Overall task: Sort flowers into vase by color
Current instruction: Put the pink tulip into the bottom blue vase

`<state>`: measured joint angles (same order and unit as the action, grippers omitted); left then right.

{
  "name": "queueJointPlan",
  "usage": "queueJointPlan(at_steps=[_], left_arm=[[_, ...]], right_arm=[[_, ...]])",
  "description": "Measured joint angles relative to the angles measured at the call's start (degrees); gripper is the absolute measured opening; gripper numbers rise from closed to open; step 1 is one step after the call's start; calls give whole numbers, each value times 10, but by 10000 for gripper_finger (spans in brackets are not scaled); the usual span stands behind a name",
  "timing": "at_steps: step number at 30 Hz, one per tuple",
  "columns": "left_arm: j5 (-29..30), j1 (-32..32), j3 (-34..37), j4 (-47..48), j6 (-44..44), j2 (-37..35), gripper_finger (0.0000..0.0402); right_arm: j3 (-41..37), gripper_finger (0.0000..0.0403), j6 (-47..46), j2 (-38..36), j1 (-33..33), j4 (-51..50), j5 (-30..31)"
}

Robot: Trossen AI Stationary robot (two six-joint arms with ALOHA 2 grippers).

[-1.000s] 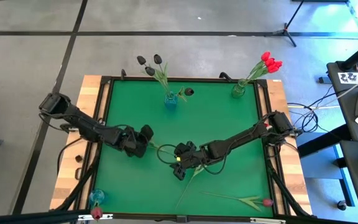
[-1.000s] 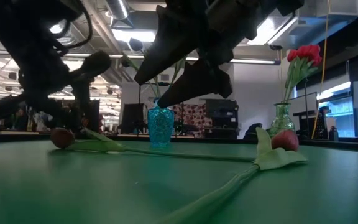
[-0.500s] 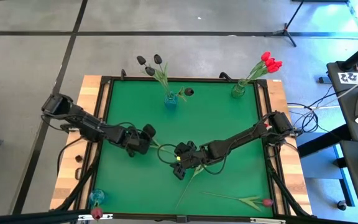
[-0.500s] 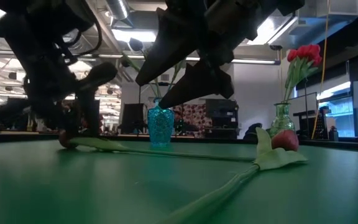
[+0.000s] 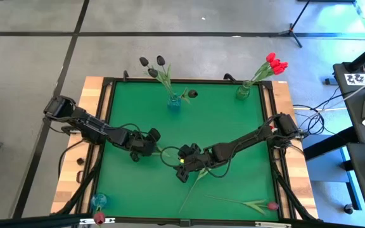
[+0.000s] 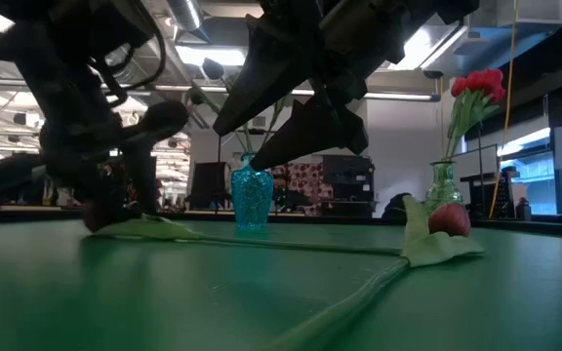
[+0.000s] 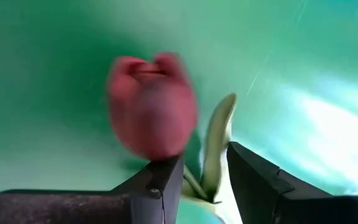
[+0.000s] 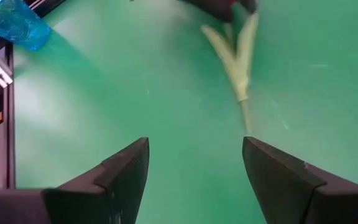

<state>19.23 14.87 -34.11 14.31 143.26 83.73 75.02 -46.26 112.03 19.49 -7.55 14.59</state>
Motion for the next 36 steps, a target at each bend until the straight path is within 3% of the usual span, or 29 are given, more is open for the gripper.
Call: queueJointPlan(at_steps=[22,29,36], left_arm=[[11,62,-55,72,11,-10,121],[-3,41,-55,166,20,-4,121],[-5,35,-54,122,9,-4,121]], right_arm=[[0,257,31,1,0,-4,25],[0,257,34,1,0,-3,27],[0,257,32,1,0,-3,27]])
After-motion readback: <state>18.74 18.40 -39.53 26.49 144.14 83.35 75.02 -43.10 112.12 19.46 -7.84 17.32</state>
